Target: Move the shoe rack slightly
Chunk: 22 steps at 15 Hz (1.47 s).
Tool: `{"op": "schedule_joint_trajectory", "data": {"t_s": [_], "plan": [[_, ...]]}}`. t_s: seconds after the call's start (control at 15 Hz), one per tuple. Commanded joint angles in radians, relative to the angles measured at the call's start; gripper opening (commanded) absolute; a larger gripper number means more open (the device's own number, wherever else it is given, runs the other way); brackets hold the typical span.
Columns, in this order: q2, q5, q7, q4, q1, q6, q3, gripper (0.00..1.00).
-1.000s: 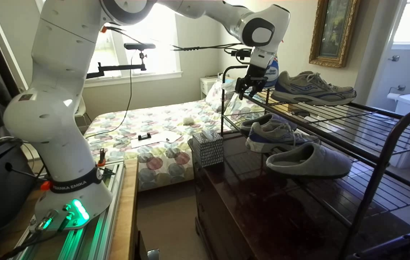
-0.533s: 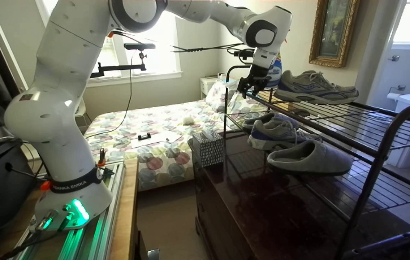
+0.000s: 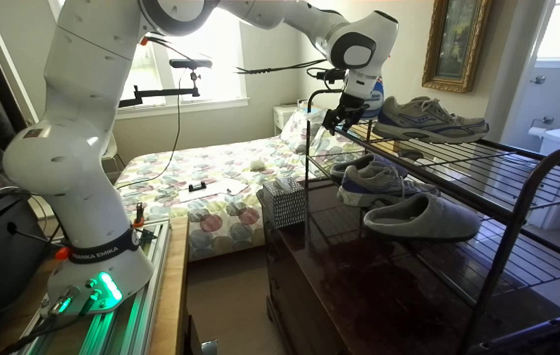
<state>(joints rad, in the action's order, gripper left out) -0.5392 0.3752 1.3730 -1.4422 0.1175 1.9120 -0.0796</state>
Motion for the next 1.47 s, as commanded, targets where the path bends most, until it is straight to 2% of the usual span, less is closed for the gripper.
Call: {"op": "schedule_joint_trajectory", "data": {"t_s": [0.0, 0.27, 0.6, 1.2, 1.4], "plan": [[0.128, 0.107, -0.195, -0.185, -0.050, 0.034, -0.041, 0.28], [0.167, 0.197, -0.345, -0.264, -0.081, 0.047, -0.046, 0.28], [0.172, 0.247, -0.447, -0.281, -0.086, 0.016, -0.032, 0.28], [0.197, 0.258, -0.480, -0.315, -0.085, 0.009, -0.022, 0.28], [0.174, 0.239, -0.447, -0.279, -0.076, -0.019, -0.017, 0.28]]}}
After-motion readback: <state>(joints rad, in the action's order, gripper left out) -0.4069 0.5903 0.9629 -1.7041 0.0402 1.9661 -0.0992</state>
